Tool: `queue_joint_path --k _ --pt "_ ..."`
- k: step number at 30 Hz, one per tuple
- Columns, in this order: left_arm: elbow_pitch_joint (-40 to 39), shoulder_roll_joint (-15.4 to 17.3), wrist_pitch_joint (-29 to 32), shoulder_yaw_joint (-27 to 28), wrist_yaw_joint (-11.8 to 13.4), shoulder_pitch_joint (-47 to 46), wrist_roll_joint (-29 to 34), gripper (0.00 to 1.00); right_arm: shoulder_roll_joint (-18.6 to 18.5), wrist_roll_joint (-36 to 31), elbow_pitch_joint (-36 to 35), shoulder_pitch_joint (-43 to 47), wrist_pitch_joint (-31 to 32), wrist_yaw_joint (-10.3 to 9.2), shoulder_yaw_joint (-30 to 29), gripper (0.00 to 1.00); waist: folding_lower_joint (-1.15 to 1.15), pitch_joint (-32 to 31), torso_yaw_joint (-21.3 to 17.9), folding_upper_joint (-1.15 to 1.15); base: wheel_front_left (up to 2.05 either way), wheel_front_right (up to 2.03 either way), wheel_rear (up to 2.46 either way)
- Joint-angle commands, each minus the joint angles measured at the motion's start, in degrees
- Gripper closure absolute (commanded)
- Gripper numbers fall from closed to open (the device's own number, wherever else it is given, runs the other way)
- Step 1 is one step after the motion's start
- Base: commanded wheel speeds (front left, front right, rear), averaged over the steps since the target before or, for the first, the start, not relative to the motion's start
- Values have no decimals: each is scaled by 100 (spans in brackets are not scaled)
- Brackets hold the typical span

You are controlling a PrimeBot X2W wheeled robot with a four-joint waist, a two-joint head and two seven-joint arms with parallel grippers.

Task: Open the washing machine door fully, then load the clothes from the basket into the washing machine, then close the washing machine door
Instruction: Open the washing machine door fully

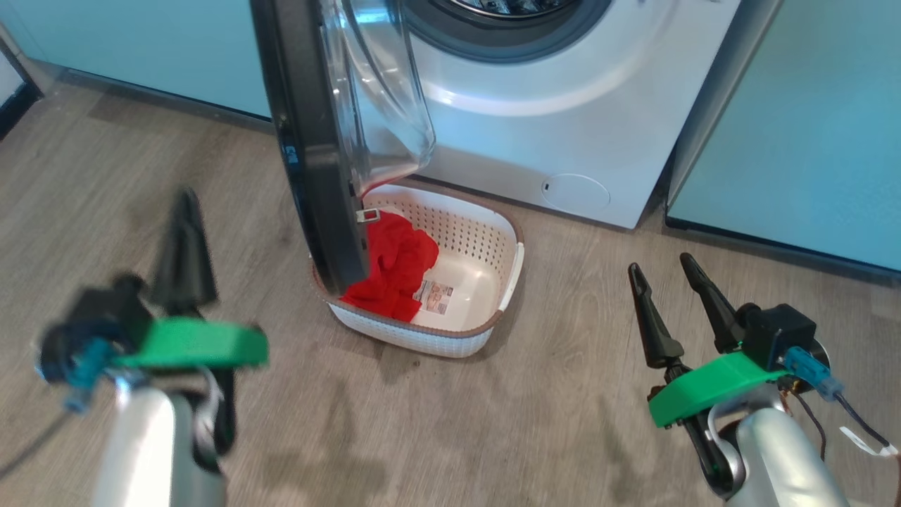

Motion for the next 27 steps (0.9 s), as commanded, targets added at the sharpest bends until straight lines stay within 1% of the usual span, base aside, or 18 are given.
queue_joint_path --k 1,3,4,5,7,10,13,18,20,21,22,23,27 --pt "-289 55 -55 254 -22 -387 -22 100 37 13 -206 -252 -53 0 155 0 0 29 -20 0 0 0 0" --pt "-474 55 -55 373 -25 -654 -30 100 37 6 -216 -274 -53 0 179 0 0 73 -46 0 0 0 0" --pt "-588 55 -55 418 -17 -789 87 100 37 -2 -216 -287 -53 0 193 0 0 97 -64 0 0 0 0" --pt "-700 55 -55 442 3 -910 216 100 37 -9 -215 -302 -53 0 214 0 0 122 -89 0 0 0 0" --pt "-857 55 -55 461 92 -1110 233 100 37 -23 -206 -335 -53 0 248 0 0 160 -140 0 0 0 0" --pt "-968 55 -55 367 126 -1334 244 100 37 -34 -193 -381 -53 0 245 0 0 217 -228 0 0 0 0" --pt "-978 55 -55 124 105 -1484 230 100 37 -47 -184 -418 -53 0 242 0 0 271 -322 0 0 0 0" --pt "-553 55 -55 -473 -42 -1479 2 100 37 18 -157 -462 -53 0 222 0 0 348 -485 0 0 0 0" --pt "-336 55 -55 -640 -43 -1456 -81 100 37 233 -118 -484 -53 0 184 0 0 386 -546 0 0 0 0" --pt "-150 55 -55 -780 -55 -1422 -293 100 37 341 -99 -518 -53 0 167 0 0 425 -596 0 0 0 0" --pt "-62 55 -55 -813 -55 -1406 -396 100 37 338 -93 -533 -53 0 173 0 0 447 -621 0 0 0 0" --pt "-62 55 -55 -813 -55 -1406 -396 100 37 338 -93 -533 -53 0 173 0 0 447 -621 0 0 0 0" --pt "346 55 -55 -898 -98 -1364 -480 100 37 308 -39 -570 -53 0 194 0 0 519 -701 0 0 0 0"
